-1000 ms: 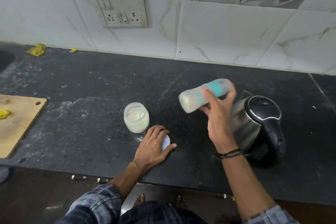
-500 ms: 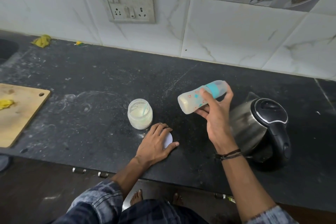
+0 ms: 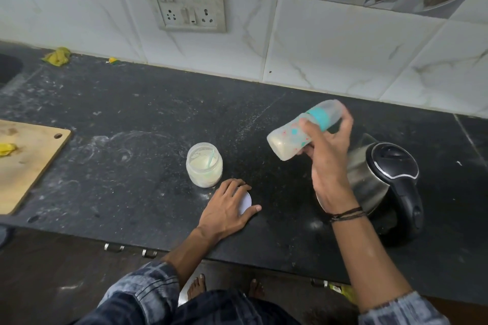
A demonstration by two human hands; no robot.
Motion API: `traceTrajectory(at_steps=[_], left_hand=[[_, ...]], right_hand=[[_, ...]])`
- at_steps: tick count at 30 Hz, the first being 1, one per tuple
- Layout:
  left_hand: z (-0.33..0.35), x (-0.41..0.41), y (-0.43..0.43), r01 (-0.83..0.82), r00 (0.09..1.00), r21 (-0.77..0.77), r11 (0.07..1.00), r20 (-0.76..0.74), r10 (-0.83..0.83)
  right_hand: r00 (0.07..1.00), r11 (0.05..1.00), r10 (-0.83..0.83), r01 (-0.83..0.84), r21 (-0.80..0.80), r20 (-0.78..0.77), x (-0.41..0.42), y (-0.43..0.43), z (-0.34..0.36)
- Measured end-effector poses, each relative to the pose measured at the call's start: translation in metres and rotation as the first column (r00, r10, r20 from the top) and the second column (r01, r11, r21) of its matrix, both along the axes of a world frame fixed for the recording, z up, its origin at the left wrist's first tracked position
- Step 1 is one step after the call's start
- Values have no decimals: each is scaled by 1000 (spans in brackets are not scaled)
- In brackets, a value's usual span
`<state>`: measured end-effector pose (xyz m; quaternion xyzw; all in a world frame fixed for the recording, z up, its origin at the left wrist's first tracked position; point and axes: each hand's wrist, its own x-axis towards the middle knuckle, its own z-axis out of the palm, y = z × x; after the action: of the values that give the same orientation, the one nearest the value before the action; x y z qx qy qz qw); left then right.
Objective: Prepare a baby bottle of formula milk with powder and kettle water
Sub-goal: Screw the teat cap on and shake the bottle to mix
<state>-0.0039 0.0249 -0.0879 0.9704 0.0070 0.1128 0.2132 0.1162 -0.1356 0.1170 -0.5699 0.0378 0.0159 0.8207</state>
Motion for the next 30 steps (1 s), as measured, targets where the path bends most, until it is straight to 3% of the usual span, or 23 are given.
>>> traceTrajectory(at_steps=[3,6,9,13,21,25,28,30], left_hand=[[0,1,0,-4,1000,4,1000,19,4],[0,0,0,3,1000,4,1000,28,-3],[0,1,0,-3,1000,13,1000,31,3],[0,0,0,7,1000,5,1000,-2,-7],[0,1,0,-6,1000,14,1000,22,6],[0,0,0,0,1000,0,1000,6,0],[2,0,0,-12,1000,4,1000,2,12],[1,0,0,-7,1000,1,1000,12,7]], right_hand=[[996,996,-64,68,63,-69,1,0,-1],[998,996,58,-56,-76,21,-3,4,-3],[1000,1000,-15,15,20,25,-3,6,-3],[993,988,108,-101,-117,56,-6,10,-6],[992,994,-100,97,41,80,-1,1,-3],[988,984,108,-91,-150,112,-3,-2,-5],[997,996,-74,73,49,36,-1,-3,-3],[999,1000,-22,22,-18,42,-1,-1,1]])
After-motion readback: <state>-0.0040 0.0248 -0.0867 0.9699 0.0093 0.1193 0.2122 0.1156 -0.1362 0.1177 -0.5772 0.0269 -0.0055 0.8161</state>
